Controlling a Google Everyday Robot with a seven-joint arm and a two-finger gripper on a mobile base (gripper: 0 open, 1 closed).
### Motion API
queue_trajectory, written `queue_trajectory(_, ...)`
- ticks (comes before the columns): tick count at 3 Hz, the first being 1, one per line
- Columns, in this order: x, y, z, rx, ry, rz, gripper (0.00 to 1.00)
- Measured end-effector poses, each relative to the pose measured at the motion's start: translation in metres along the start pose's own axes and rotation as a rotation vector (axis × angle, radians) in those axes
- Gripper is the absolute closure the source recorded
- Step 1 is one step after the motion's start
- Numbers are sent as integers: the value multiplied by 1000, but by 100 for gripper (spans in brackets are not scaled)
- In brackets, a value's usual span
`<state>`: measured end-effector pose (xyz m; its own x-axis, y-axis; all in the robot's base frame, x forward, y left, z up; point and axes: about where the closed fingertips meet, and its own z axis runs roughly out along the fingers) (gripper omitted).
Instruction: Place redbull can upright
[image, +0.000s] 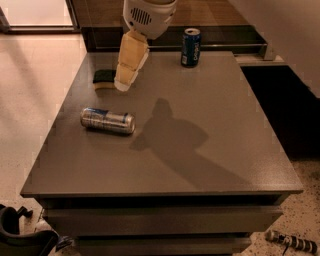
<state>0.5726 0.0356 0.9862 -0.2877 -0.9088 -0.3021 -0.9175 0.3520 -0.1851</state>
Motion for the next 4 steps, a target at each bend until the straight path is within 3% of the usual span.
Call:
queue_trajectory(2, -14, 22, 44, -40, 86, -28, 0)
queue_trajectory(3, -26, 34, 64, -70, 114, -62, 0)
queue_trajectory(4, -40, 47, 86, -93, 161, -136, 0)
